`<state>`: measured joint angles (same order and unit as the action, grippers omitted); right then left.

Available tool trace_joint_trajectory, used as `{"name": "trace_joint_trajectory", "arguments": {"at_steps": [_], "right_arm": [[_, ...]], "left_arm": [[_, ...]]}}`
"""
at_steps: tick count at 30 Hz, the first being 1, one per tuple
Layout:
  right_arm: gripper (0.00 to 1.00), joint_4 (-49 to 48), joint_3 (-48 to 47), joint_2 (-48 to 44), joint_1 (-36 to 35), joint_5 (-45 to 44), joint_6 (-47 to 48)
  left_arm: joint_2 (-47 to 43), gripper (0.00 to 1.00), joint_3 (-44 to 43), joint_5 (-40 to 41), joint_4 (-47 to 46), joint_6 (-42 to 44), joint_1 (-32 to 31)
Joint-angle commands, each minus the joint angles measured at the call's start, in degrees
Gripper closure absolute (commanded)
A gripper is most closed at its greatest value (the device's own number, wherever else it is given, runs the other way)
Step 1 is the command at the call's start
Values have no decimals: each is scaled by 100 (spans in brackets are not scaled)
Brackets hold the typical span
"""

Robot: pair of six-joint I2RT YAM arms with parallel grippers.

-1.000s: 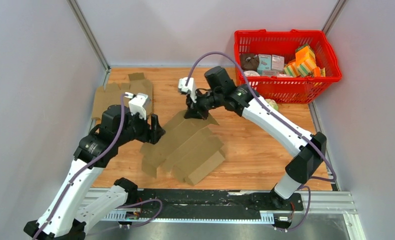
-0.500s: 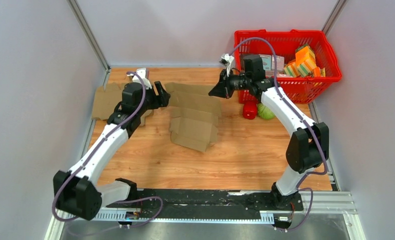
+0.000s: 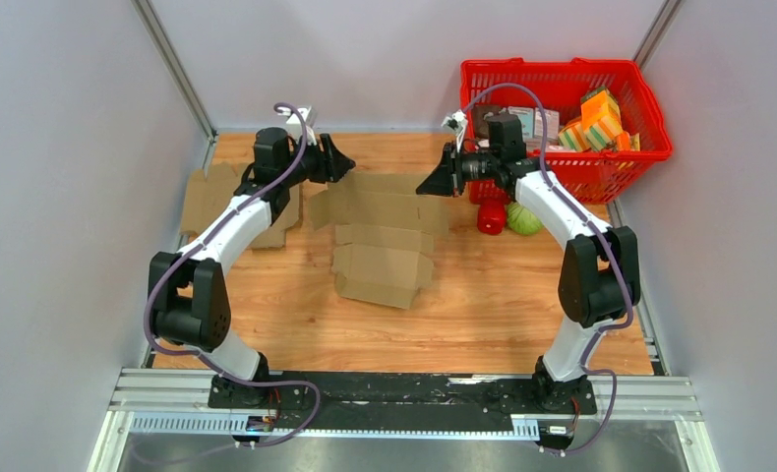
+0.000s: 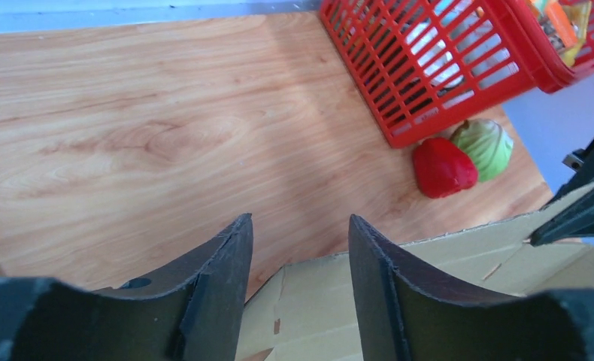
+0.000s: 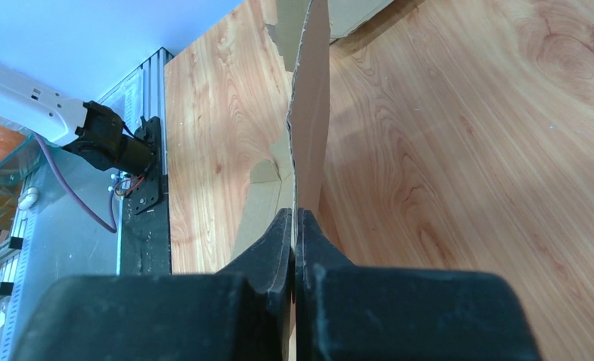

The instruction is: Fold the paper box

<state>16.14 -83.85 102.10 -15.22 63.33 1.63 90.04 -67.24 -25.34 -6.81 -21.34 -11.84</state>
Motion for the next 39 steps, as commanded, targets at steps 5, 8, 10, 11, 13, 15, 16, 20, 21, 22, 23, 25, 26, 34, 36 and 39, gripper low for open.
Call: {"name": "trace_joint_trajectory", "arguments": {"at_steps": [5, 8, 10, 11, 13, 15, 16, 20, 21, 22, 23, 25, 26, 34, 36, 39], "right_arm": [[100, -489, 211, -287, 63, 180, -276], [100, -516, 264, -331, 90, 171, -312], [100, -542, 299, -393, 98, 145, -330], [100, -577, 317, -410, 81, 144, -365], [100, -638, 378, -480, 90, 162, -391], [100, -682, 457, -533, 98, 145, -400], [100, -691, 466, -551, 90, 144, -400], [100, -691, 484, -560, 99, 162, -391], [100, -691, 484, -560, 99, 153, -400], [100, -691, 484, -551, 90, 162, -400], [100, -683, 493, -560, 98, 162, -391], [100, -683, 502, -560, 99, 179, -391], [100, -700, 510, -569, 99, 188, -391], [100, -639, 554, -630, 90, 224, -321], [100, -639, 563, -630, 99, 189, -330], [100, -639, 572, -639, 90, 75, -382]], "left_arm": [[-205, 48, 264, -577, -339, 218, 50], [-487, 38, 580, -454, -365, 227, 50], [-618, 36, 721, -280, -234, 218, 50], [-637, 34, 739, -261, -181, 236, 50], [-689, 34, 835, -226, -171, 253, 50], [-690, 34, 853, -252, -154, 253, 50], [-681, 34, 853, -278, -128, 253, 50], [-690, 35, 906, -287, -84, 289, 50], [-690, 35, 915, -304, -66, 297, 50], [-707, 35, 941, -261, -5, 306, 50], [-733, 35, 967, -226, 30, 324, 58], [-838, 33, 1133, -173, -65, 306, 76], [-865, 31, 1187, -173, -127, 271, 111], [-760, 52, 1257, -849, -558, 25, 208], [-777, 58, 1310, -841, -620, -19, 208], [-839, 73, 1337, -744, -471, 112, 208]]}}
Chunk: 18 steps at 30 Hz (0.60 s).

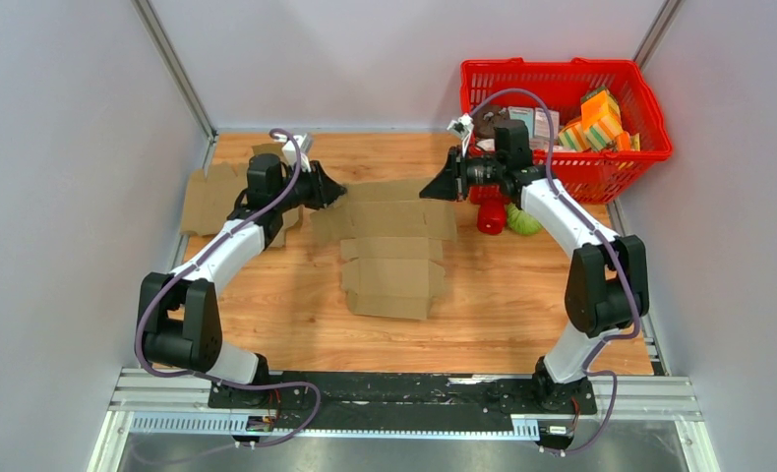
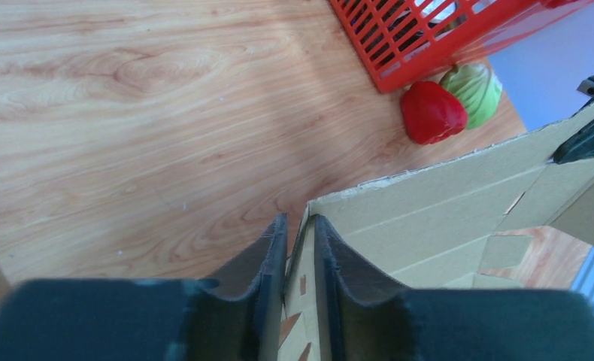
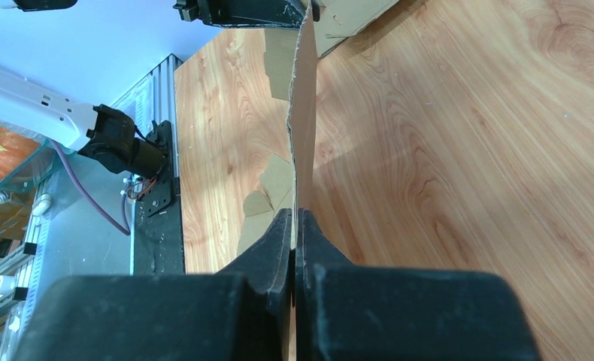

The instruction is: Fold the paper box

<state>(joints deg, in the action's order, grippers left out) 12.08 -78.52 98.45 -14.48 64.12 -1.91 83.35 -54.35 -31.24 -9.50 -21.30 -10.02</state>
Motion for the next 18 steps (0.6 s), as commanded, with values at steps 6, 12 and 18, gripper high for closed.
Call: {"name": "trace_joint_trajectory", "arguments": {"at_steps": [6, 12, 18], "right_arm": [[32, 1408, -549, -336, -458, -1487, 1117], [19, 3045, -1753, 312, -1135, -2501, 2239], [26, 3529, -2703, 850, -1707, -2685, 2529]], "left_arm": [[-310, 100, -338, 4, 517, 836, -245], [-267, 100, -463, -662, 880, 1128, -360], [-258, 100, -541, -848, 914, 1093, -360]]}}
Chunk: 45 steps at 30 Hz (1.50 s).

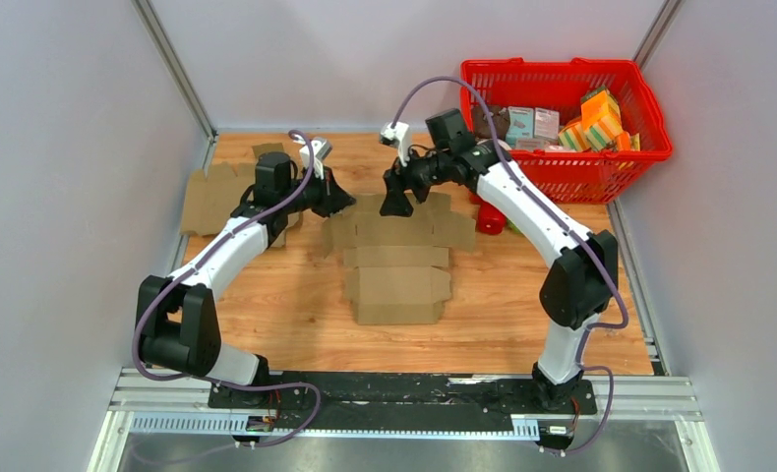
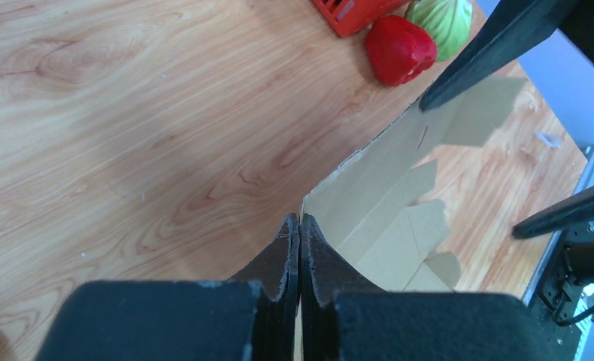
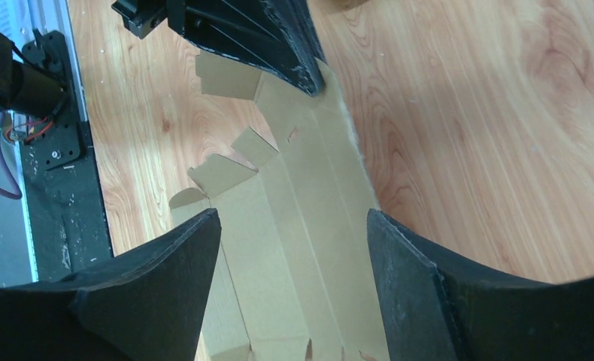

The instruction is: Fold the paper box

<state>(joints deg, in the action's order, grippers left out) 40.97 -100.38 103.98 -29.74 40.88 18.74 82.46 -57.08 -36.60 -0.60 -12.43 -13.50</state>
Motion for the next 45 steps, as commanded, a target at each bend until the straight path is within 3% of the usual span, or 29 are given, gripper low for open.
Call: {"name": "trace_joint_trajectory", "arguments": {"at_steps": [1, 4, 13, 33, 41, 45], "right_arm": [[29, 806, -622, 437, -190, -362, 455], [32, 800, -756, 570, -226, -651, 464], [24, 613, -912, 447, -234, -1118, 621], [29, 1730, -2442, 1748, -6, -20, 1966], [46, 1607, -2197, 1704, -32, 394, 2002], [47, 1633, -2319, 1774, -32, 552, 2019]], "left_arm": [[-160, 100, -295, -321, 25, 223, -13], [-186, 100, -260, -409, 8, 197, -21], [-291, 100, -277, -313, 306, 407, -65], [-186, 100, -392, -647, 473, 785, -92], [-186, 100, -427, -717, 429, 759, -92], [-221, 100, -436, -735, 464, 759, -92]]}}
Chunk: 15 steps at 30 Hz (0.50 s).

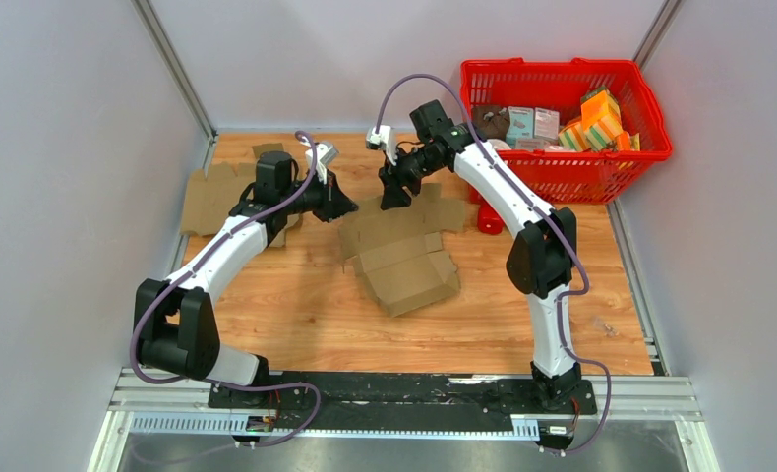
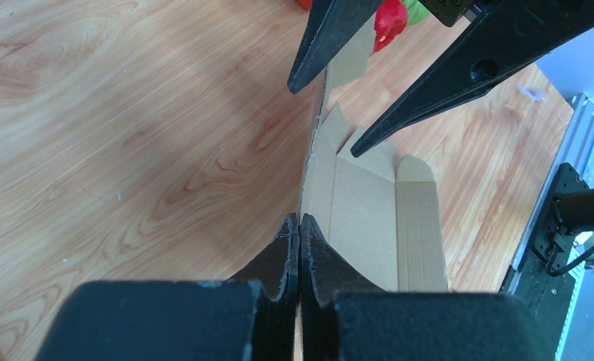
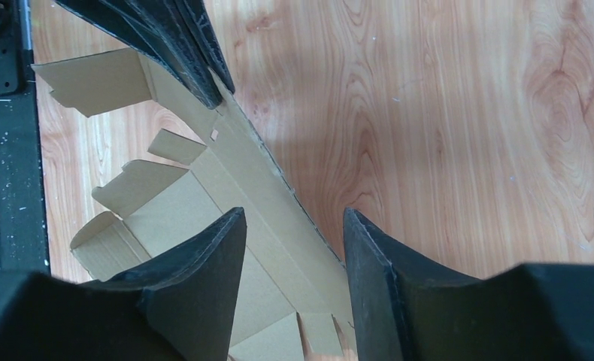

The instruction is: Fold the paper box

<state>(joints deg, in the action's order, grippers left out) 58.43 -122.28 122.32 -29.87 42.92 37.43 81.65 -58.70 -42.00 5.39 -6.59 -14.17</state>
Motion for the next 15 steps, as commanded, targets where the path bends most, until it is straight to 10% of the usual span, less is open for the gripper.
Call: {"name": "trace_joint_trajectory", "arguments": {"at_steps": [1, 8, 15], "right_arm": [[47, -43, -190, 2, -19, 358, 159], [51, -16, -270, 125, -45, 507, 186], [76, -226, 37, -77, -72, 648, 72]], "left_arm": [[-140, 100, -291, -195, -143, 176, -24], [-202, 100, -309, -256, -126, 167, -24], [-334, 100, -213, -195, -371, 9, -33]]}}
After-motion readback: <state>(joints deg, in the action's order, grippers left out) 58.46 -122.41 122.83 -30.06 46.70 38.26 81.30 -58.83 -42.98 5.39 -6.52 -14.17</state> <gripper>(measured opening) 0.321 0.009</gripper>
